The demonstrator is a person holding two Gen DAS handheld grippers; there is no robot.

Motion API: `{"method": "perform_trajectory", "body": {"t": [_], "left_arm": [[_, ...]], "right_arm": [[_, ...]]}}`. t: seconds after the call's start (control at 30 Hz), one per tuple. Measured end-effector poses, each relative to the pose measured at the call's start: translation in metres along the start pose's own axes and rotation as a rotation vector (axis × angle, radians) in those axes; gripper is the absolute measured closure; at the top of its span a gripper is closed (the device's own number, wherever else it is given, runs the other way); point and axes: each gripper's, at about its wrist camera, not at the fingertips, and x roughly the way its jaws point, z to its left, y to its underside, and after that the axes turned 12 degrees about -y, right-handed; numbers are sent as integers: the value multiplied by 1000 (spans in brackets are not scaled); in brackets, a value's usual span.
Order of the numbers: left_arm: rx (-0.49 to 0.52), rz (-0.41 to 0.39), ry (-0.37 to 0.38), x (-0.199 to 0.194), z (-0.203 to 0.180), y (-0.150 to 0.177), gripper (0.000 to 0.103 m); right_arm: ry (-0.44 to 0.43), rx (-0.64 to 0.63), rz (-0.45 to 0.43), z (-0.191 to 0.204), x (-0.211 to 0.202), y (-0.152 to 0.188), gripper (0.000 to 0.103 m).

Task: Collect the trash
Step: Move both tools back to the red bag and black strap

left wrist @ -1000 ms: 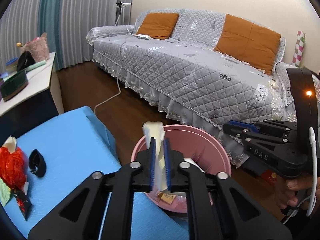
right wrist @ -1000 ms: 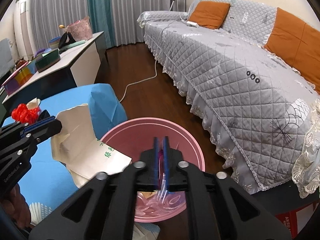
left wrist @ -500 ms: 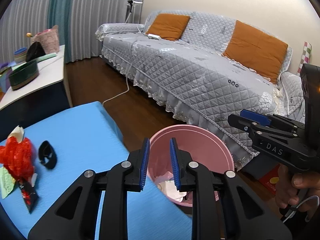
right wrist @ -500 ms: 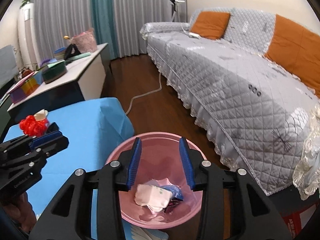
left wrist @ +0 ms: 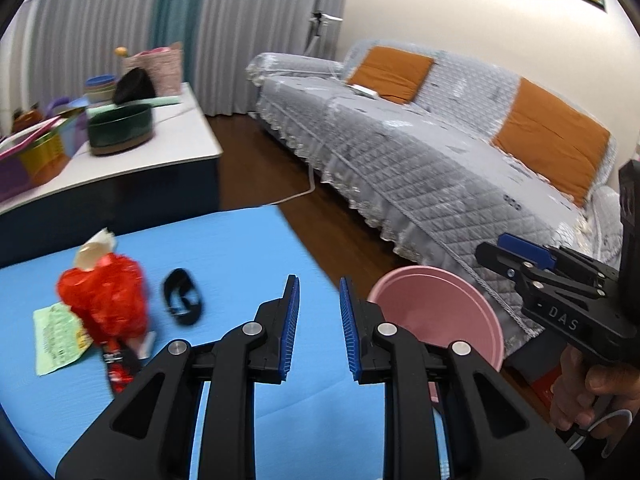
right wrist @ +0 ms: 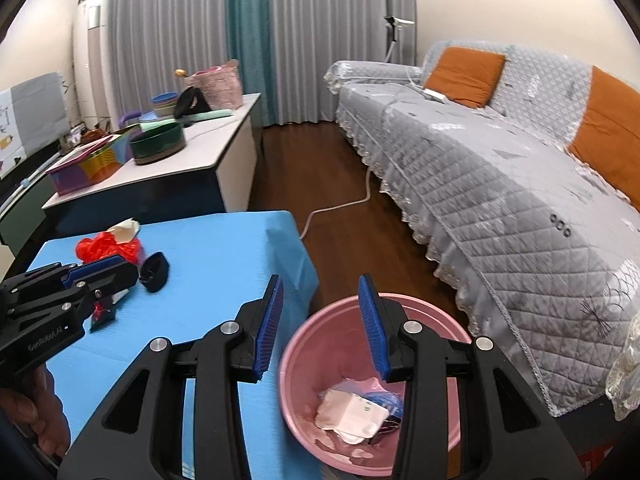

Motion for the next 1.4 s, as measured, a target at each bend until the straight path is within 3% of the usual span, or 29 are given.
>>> {"method": "perform_trajectory", "body": {"t": [0.67,0.83,1.07,1.2,1.4], "left_arm": [[-207,26,-218,4,138,9,82],[-265,42,-274,10,167,14,66],[-314,74,-272,25,188,20,59],[-326,72,-252,31,193,18,59],[-321,74,-224,41,192,15,59]], "right_arm": [[-160,-91,42,101,71,-10,63],[-191,-105,64,120,93,-7,63],[-237,-100,119,139,134,1,63],[-262,-105,150,149,156,4,50],[-274,-97,194,158,187,11,48]]}}
